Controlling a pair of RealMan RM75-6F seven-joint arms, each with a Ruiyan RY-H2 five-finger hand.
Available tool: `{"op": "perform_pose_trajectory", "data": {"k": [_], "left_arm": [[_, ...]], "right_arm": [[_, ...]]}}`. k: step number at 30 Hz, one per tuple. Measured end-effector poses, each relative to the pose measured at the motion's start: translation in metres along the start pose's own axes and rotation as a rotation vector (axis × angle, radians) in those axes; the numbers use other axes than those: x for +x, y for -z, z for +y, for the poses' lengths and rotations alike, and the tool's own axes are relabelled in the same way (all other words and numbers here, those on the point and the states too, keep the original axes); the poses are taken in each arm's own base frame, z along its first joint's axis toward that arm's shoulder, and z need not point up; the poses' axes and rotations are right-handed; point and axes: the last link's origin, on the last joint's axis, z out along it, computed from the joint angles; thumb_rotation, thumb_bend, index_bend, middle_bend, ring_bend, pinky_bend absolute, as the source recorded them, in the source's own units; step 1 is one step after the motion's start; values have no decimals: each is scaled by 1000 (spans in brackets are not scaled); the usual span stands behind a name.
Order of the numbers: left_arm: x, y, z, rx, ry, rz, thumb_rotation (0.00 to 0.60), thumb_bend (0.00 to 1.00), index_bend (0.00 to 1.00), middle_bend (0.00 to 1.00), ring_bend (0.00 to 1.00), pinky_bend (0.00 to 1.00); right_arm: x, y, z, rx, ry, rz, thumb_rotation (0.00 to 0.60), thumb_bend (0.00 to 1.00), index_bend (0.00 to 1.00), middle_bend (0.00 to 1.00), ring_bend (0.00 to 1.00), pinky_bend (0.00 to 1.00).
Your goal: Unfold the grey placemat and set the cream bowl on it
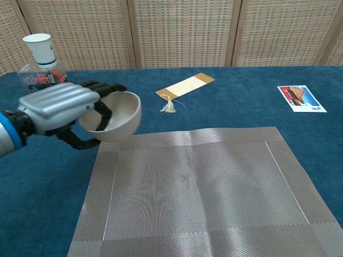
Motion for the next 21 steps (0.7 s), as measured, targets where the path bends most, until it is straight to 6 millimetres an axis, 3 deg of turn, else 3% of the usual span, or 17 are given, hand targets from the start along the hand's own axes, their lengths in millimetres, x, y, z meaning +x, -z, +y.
{"op": "perform_pose_trajectory", "data": {"k": [10, 15, 18, 21], "left_arm": [[-8, -36, 88, -182, -44, -54, 600, 613, 868, 0, 0, 0], [-15, -50, 111, -196, -44, -83, 600, 600, 858, 0, 0, 0], [-18, -58, 119, -198, -42, -99, 600, 518, 761, 0, 0, 0], [-20, -62, 122, -200, -55, -110, 600, 362, 505, 0, 0, 0]], "right_arm": [[7, -1, 3, -10, -29, 10, 600, 224, 238, 0, 0, 0], [10, -1, 5, -12, -41, 15, 600, 225, 238, 0, 0, 0], [11, -2, 5, -13, -47, 15, 600, 225, 238, 0, 0, 0], [12, -2, 6, -15, -52, 18, 600, 225, 238, 0, 0, 0]]}}
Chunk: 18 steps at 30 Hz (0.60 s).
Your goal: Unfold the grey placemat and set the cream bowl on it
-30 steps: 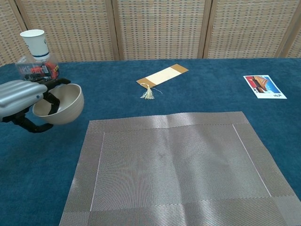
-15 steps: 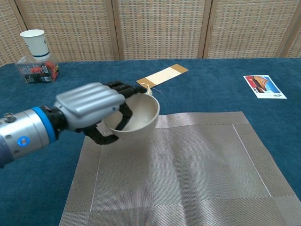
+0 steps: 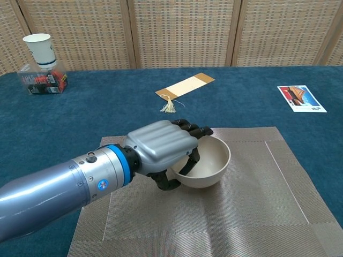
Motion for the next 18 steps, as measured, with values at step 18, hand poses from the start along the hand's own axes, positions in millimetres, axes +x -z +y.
{"op": "perform_pose_trajectory", "data": {"k": [18], "left_arm": [[23, 42, -39, 104, 8, 64, 600, 138, 0, 0, 0, 0]], "right_arm": [[-6, 4, -5, 18, 36, -13, 600, 225, 236, 0, 0, 0]]}}
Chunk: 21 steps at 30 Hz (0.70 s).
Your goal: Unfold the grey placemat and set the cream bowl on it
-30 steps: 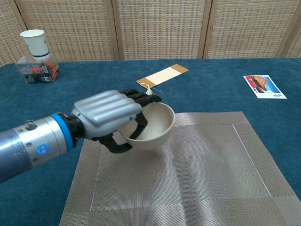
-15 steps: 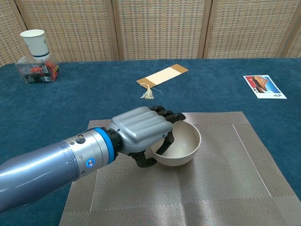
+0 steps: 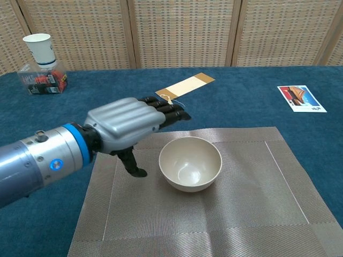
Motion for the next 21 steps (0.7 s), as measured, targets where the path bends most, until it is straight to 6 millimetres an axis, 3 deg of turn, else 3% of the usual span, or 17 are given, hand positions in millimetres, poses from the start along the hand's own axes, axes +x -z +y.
{"op": "perform_pose_trajectory", "data": {"k": [6, 9, 13, 16, 21], "left_arm": [[12, 35, -42, 148, -1, 94, 600, 138, 0, 0, 0, 0], [16, 64, -71, 259, 6, 135, 600, 138, 0, 0, 0, 0], [19, 119, -115, 434, 13, 167, 600, 138, 0, 0, 0, 0], [17, 161, -136, 531, 34, 161, 600, 137, 0, 0, 0, 0], [13, 212, -150, 622, 64, 163, 600, 127, 0, 0, 0, 0]], "right_arm": [[-7, 3, -4, 7, 28, -13, 600, 222, 233, 0, 0, 0], [-13, 4, -3, 0, 41, -38, 600, 219, 232, 0, 0, 0], [-25, 2, -3, -12, 66, -91, 600, 208, 227, 0, 0, 0], [-33, 1, -2, -22, 90, -121, 600, 201, 220, 0, 0, 0], [-40, 2, -2, -39, 107, -151, 600, 193, 212, 0, 0, 0]]}}
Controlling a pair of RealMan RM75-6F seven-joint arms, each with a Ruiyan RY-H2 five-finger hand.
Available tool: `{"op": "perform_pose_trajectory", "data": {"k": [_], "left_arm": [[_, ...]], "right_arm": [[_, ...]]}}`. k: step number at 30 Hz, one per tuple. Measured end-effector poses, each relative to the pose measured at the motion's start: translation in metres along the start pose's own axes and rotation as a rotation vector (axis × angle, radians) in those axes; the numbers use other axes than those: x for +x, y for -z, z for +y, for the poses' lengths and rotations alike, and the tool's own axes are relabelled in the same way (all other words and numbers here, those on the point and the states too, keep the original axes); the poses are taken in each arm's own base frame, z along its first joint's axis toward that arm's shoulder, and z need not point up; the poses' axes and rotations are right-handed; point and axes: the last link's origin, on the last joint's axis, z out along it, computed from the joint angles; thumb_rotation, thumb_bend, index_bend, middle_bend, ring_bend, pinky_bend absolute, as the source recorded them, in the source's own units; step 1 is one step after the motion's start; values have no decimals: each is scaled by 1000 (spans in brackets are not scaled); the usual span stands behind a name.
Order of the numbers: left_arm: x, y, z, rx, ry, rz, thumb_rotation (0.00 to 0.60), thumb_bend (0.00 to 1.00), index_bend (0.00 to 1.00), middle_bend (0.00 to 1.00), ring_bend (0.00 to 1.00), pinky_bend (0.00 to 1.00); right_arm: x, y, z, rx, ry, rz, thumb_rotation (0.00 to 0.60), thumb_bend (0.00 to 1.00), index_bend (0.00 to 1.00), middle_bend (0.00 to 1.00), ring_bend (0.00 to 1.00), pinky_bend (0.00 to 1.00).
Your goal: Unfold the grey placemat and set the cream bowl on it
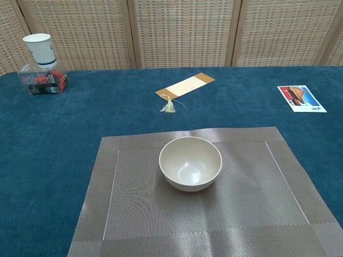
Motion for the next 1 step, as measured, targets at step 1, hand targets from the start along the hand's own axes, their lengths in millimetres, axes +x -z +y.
{"op": "perform_pose_trajectory", "data": {"k": [1], "left_arm": [[0, 7, -8, 18, 1, 4, 600, 123, 0, 0, 0, 0]], "right_arm": [[-1, 0, 0, -4, 6, -7, 600, 191, 211, 0, 0, 0]]}}
